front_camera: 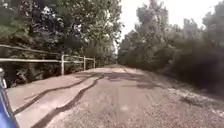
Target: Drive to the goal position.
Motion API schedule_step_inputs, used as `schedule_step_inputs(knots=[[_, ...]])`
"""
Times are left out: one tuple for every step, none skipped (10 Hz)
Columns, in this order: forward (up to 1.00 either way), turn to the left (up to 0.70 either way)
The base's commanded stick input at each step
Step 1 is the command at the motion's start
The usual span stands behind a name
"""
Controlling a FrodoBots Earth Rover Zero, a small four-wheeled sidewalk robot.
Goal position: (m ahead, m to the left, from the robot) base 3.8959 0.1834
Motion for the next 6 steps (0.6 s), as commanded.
schedule_step_inputs(knots=[[0.70, 0.13], [0.70, 0.02], [0.70, 0.00], [0.70, 0.00], [0.70, 0.01], [0.70, 0.02]])
